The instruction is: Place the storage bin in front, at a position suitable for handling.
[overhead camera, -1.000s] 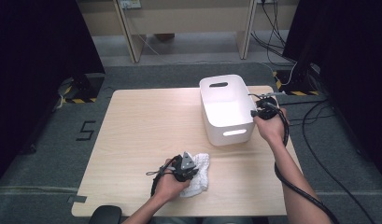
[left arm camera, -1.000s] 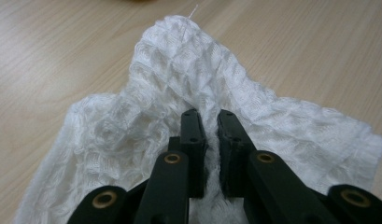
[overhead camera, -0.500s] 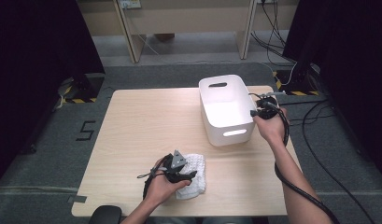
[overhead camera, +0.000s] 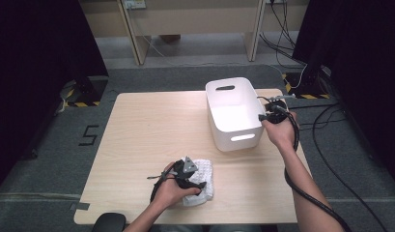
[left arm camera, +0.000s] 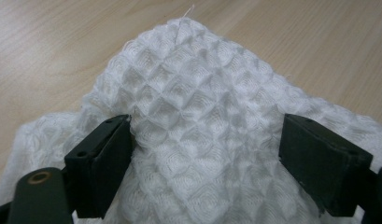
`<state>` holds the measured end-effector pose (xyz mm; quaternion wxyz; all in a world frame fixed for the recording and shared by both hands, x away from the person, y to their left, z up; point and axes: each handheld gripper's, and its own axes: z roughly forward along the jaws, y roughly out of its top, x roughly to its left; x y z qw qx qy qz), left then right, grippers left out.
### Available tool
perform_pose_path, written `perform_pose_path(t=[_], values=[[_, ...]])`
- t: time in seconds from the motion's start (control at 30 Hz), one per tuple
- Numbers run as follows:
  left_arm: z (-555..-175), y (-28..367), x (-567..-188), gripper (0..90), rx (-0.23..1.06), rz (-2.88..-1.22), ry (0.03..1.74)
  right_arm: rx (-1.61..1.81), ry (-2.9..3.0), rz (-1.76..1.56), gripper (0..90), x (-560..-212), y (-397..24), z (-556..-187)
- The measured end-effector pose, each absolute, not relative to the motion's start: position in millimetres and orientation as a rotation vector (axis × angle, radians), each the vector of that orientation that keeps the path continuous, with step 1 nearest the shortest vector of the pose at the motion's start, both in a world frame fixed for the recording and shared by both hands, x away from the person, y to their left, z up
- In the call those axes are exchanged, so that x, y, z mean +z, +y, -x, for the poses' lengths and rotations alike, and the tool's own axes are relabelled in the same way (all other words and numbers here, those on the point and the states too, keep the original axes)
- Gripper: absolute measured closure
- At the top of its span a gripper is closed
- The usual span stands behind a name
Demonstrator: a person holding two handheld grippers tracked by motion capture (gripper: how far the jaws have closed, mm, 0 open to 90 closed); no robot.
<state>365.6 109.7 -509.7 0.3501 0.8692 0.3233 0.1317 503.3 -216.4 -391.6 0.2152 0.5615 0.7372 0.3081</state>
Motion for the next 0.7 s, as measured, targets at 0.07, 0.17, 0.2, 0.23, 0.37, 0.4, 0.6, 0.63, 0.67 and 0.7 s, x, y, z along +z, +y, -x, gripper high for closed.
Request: perform_pose_path(t=[0.07,0.17,0.2,0.23,0.37,0.4,0.6,0.63,0.67,0.7], values=[[-367.2,111.5,-509.6,20.9,0.344,-2.246,0.831,0.855,2.043,-1.558,78.2,-391.8,-216.5,-503.2],[-369.5,115.7,-508.5,37.1,0.367,-2.23,0.826,0.855,2.048,-1.556,77.9,-392.6,-216.7,-503.5],[-370.3,117.6,-508.3,45.2,0.382,-2.224,0.826,0.851,2.051,-1.56,77.8,-392.7,-216.5,-503.4],[-370.9,119.5,-508.3,53.0,0.399,-2.219,0.828,0.85,2.051,-1.562,77.8,-393.1,-216.3,-503.4],[-370.9,120.9,-507.6,73.9,0.428,-2.224,0.832,0.84,2.057,-1.57,78.7,-395.3,-215.8,-503.8],[-371.0,120.6,-506.8,75.0,0.428,-2.235,0.826,0.839,2.057,-1.574,79.3,-395.5,-215.4,-504.0],[-370.9,126.0,-501.0,78.5,0.349,-2.215,0.858,0.816,2.105,-1.514,84.3,-393.7,-214.2,-506.6],[-370.0,127.8,-499.0,78.8,0.342,-2.203,0.863,0.831,2.121,-1.508,85.7,-393.8,-214.3,-506.3],[-369.3,129.5,-496.7,78.8,0.342,-2.194,0.867,0.831,2.121,-1.508,85.7,-393.8,-214.3,-506.3],[-368.7,133.0,-491.2,78.9,0.348,-2.173,0.875,0.84,2.129,-1.504,86.3,-393.9,-214.3,-506.4]])
